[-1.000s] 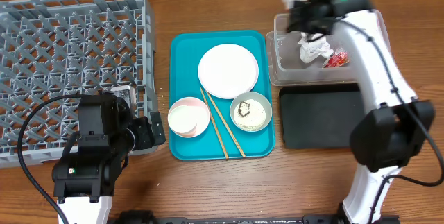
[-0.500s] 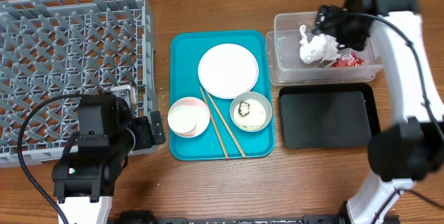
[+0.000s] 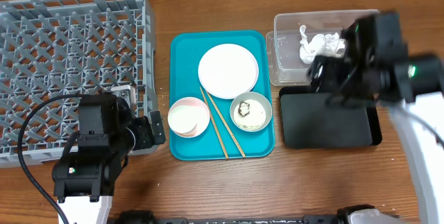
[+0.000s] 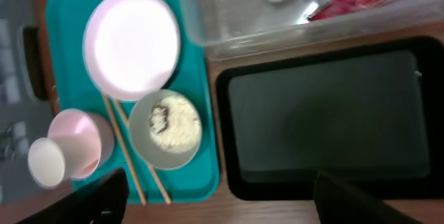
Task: Sort waste into correct bins and load items into the dishwasher
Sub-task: 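Grasp the grey bowl of rice with the right gripper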
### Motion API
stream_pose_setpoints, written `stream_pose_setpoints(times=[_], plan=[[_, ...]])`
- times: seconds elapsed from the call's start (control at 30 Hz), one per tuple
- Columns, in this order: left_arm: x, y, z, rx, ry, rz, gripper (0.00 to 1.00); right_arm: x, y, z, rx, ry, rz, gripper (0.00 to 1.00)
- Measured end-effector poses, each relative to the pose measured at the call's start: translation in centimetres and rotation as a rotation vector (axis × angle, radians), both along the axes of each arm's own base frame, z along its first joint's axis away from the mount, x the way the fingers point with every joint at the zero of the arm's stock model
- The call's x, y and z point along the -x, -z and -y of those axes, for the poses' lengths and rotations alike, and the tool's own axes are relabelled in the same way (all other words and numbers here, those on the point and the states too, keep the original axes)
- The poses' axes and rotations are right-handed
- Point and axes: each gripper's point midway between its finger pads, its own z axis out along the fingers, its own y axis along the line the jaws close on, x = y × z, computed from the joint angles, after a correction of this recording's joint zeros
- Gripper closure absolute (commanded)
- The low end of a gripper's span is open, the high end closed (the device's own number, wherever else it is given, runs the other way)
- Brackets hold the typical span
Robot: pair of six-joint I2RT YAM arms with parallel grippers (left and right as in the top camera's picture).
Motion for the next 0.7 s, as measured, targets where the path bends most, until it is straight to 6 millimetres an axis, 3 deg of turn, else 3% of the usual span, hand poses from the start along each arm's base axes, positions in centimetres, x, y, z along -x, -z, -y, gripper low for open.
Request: stream_pose_setpoints(times=[0.07,0.13,0.17,0.27,0.3,0.37,0.47,0.57,0.7], plan=[[0.0,0.0,0.0,0.000,0.000,0.002,0.00,1.2,0.2,-2.4,-0.017,-0.082,0.038,0.19],[0.0,0.0,0.0,0.000,0.000,0.002,0.00,1.7,1.7,-6.9,-0.034,-0.225,0.061,0.23],[0.0,0.0,0.0,0.000,0.000,0.001,0.00,1.8,2.2,-7.6,-0.034,-0.246,0.055,0.28],[0.0,0.0,0.0,0.000,0.000,-0.001,0.00,2.2,5.4,-12.6,-0.030,-0.373,0.022,0.33],[0.0,0.0,0.0,0.000,0.000,-0.001,0.00,2.4,7.3,-15.0,-0.020,-0.422,-0.009,0.34],[0.0,0.0,0.0,0.000,0.000,-0.002,0.00,2.6,9.8,-17.1,0.004,-0.440,-0.051,0.41],[0.0,0.0,0.0,0.000,0.000,-0.002,0.00,2.1,13.4,-19.3,0.029,-0.423,-0.095,0.44],[0.0,0.0,0.0,0.000,0.000,-0.002,0.00,1.4,17.4,-20.0,0.055,-0.359,-0.163,0.55],[0.0,0.0,0.0,0.000,0.000,-0.002,0.00,0.2,19.5,-20.9,0.036,-0.299,-0.161,0.64]])
